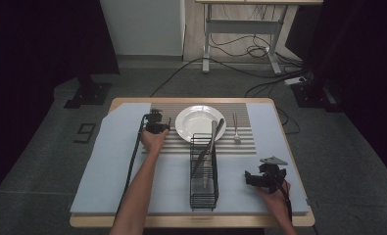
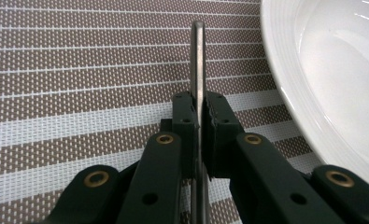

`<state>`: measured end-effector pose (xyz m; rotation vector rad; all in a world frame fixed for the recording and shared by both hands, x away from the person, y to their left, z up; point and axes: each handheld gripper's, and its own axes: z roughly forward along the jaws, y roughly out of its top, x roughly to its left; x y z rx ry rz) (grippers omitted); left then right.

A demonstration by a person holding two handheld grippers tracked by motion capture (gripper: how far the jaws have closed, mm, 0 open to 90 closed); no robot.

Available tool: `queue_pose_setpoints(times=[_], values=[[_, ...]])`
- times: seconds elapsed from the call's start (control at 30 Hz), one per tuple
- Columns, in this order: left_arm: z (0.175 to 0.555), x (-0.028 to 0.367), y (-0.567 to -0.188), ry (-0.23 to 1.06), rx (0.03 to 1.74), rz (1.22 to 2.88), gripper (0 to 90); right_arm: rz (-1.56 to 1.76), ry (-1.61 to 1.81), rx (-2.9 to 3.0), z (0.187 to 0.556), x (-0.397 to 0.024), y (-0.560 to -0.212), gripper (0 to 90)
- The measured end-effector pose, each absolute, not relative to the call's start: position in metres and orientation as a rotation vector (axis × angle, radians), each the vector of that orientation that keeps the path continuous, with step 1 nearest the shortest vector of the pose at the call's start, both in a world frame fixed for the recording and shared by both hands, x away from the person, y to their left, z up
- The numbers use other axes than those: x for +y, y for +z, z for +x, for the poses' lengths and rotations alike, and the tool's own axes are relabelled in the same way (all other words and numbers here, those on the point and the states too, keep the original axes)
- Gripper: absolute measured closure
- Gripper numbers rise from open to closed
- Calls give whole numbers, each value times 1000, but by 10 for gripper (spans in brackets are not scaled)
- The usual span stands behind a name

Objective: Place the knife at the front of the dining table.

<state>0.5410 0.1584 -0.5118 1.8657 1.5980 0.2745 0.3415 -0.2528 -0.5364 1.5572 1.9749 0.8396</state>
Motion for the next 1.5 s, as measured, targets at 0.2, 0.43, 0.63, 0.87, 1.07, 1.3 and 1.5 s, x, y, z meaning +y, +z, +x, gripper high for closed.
queue_pose_setpoints(times=[0.2,0.43,0.63,0.87,1.07,1.3,1.5], values=[[543,161,-513,277,1604,1839,839,1557,839,1977,342,-253,-536,12],[547,167,-513,282,1626,1815,838,1557,838,1977,342,-253,-536,12],[547,168,-514,293,1623,1816,834,1557,840,1975,342,-253,-536,12],[547,167,-514,308,1609,1822,808,1558,838,1977,341,-253,-536,12],[546,164,-514,331,1597,1836,761,1557,838,1977,341,-253,-536,12],[546,164,-514,334,1586,1843,725,1557,840,1975,341,-253,-536,12],[546,168,-514,304,1579,1847,768,1557,840,1975,341,-253,-536,12]])
